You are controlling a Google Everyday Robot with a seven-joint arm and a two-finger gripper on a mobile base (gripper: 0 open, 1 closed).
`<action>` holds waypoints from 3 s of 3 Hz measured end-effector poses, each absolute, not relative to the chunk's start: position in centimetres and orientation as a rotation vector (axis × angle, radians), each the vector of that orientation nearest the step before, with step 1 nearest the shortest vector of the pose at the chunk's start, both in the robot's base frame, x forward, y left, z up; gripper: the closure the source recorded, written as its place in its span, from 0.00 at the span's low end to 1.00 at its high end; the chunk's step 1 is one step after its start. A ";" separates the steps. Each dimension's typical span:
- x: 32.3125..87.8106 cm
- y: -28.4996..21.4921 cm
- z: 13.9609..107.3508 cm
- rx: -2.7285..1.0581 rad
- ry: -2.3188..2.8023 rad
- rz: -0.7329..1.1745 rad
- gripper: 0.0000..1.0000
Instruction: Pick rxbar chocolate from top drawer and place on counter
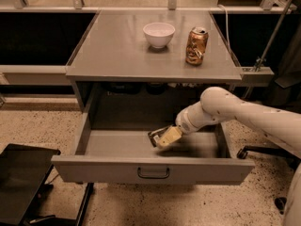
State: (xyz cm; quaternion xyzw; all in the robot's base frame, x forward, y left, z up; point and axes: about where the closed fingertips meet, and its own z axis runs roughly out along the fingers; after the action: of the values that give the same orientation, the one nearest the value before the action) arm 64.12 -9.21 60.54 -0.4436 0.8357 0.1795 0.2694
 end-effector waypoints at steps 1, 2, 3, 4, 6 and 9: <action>64.1 -9.2 60.5 -1.196 2.253 0.484 0.19; 64.1 -9.2 60.5 -1.196 2.253 0.484 0.42; 64.1 -9.2 60.5 -1.196 2.253 0.484 0.66; 63.4 -9.1 62.3 -1.202 2.233 0.440 0.87; 61.9 -6.4 76.9 -1.237 2.076 0.283 1.00; 64.0 -3.0 86.6 -1.265 1.929 0.323 1.00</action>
Offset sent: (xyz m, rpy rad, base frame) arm 0.0000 0.0000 0.0000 0.0000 0.0000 0.0000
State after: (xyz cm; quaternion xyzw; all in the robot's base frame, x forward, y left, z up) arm 63.96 -3.00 86.55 -0.4990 0.7607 0.1272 0.3952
